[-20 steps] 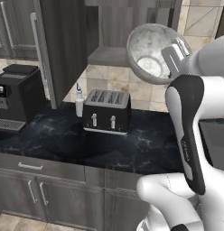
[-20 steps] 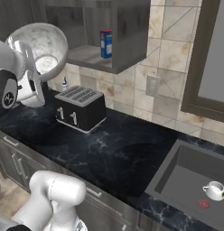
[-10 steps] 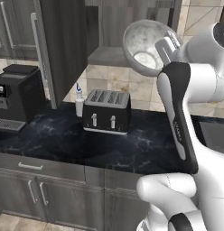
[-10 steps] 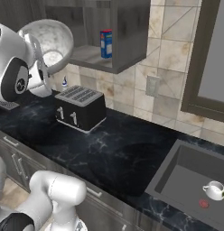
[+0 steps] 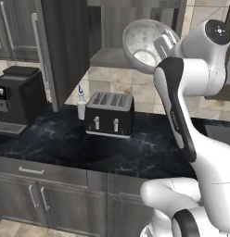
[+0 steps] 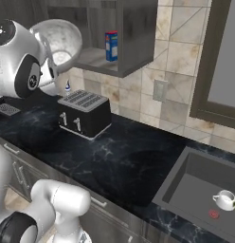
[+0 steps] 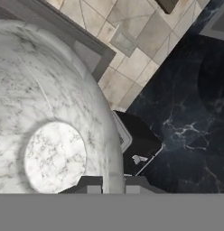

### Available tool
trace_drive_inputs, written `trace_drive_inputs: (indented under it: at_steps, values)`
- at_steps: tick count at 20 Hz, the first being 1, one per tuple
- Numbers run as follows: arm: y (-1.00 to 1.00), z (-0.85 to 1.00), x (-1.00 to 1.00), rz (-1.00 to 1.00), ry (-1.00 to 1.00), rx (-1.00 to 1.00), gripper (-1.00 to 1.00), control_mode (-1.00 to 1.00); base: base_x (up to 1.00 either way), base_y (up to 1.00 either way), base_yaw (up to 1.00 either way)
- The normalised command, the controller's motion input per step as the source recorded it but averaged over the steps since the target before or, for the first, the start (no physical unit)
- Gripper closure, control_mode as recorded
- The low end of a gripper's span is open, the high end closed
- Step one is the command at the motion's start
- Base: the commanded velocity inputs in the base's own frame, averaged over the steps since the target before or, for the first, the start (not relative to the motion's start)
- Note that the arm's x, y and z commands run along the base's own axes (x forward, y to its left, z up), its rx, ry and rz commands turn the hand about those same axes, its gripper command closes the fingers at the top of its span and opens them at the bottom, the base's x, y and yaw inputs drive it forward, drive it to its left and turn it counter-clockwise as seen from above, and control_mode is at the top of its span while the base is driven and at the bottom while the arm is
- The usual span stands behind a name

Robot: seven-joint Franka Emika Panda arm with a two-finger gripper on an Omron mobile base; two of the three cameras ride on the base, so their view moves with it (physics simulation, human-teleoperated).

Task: Pick the mug and place it in the sink. Pick the bowl and place it in the open cabinet and then close the cabinet.

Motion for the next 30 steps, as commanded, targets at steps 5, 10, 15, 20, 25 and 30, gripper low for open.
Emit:
trace_drive_inputs:
  at_steps: [5, 10, 15, 20, 25, 30]
  values:
    - [0.00, 0.00, 0.45, 0.00, 0.00, 0.00, 1.00, -1.00, 0.00, 0.00, 0.00]
    - [0.00, 0.00, 0.47, 0.00, 0.00, 0.00, 1.00, -1.00, 0.00, 0.00, 0.00]
    - [0.00, 0.02, 0.51, 0.00, 0.00, 0.00, 1.00, -1.00, 0.00, 0.00, 0.00]
    - [0.00, 0.05, 0.43, 0.00, 0.00, 0.00, 1.00, -1.00, 0.00, 0.00, 0.00]
    - [0.00, 0.02, 0.35, 0.00, 0.00, 0.00, 1.00, -1.00, 0.00, 0.00, 0.00]
    - [0.00, 0.00, 0.34, 0.00, 0.00, 0.00, 1.00, -1.00, 0.00, 0.00, 0.00]
